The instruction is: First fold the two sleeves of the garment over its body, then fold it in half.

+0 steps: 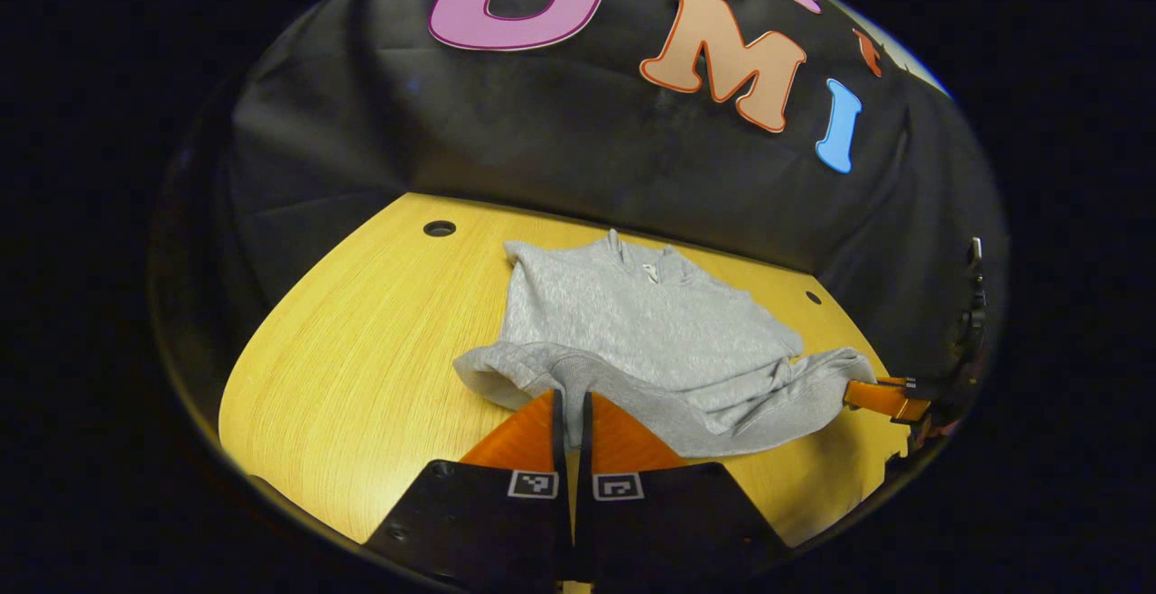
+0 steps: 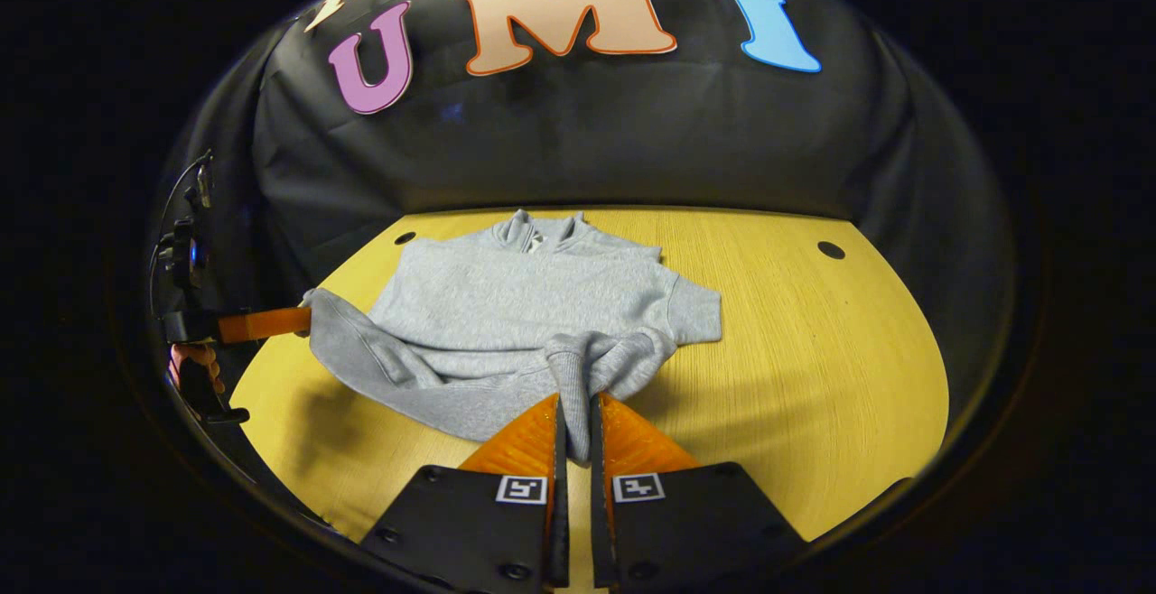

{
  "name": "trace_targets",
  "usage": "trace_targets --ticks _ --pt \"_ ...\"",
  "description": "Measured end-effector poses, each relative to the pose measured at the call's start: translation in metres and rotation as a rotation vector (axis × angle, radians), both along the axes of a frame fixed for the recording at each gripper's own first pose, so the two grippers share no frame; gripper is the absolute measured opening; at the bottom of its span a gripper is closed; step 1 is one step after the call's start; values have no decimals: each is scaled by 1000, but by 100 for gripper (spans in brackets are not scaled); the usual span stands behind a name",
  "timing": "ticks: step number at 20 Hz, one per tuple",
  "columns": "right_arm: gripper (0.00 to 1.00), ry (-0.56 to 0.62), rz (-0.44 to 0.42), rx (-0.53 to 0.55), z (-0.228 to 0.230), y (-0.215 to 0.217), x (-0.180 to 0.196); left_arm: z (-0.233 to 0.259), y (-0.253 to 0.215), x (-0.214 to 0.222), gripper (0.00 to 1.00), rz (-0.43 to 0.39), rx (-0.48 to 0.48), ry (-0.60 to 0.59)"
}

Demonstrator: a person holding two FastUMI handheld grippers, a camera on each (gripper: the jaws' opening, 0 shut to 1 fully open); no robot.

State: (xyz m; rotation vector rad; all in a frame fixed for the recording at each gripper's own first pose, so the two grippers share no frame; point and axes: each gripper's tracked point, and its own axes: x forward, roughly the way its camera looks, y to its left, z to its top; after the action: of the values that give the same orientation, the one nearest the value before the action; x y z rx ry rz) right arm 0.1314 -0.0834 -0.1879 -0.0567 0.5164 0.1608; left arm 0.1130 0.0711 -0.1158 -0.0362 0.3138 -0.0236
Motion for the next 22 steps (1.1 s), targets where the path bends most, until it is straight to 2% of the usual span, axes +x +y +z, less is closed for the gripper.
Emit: trace_targets --ticks 3,5,8,12,16,17,18,20,21,22 --pt "12 -6 -17 2 3 0 36 1 0 36 0 14 -6 1" --pt "12 10 -30 36 1 5 61 -3 6 55 0 34 50 16" --pt "12 53 -27 10 -15 7 91 -13 9 83 2 49 96 50" --pt "10 108 -22 -17 -38 9 106 -41 14 103 0 86 91 123" --pt "12 136 -27 43 -46 8 114 -53 15 110 1 99 68 130" --pt "12 143 -24 56 -48 9 116 -54 16 111 5 96 71 129" --pt "17 144 -26 69 -47 9 115 -55 20 110 7 98 82 129" --pt "18 155 -22 104 -45 12 113 -47 19 112 20 81 82 117" --pt "22 156 -30 114 -43 11 114 -46 19 112 32 70 81 111" --pt "34 156 -38 121 -41 10 113 -43 16 112 39 61 85 104"
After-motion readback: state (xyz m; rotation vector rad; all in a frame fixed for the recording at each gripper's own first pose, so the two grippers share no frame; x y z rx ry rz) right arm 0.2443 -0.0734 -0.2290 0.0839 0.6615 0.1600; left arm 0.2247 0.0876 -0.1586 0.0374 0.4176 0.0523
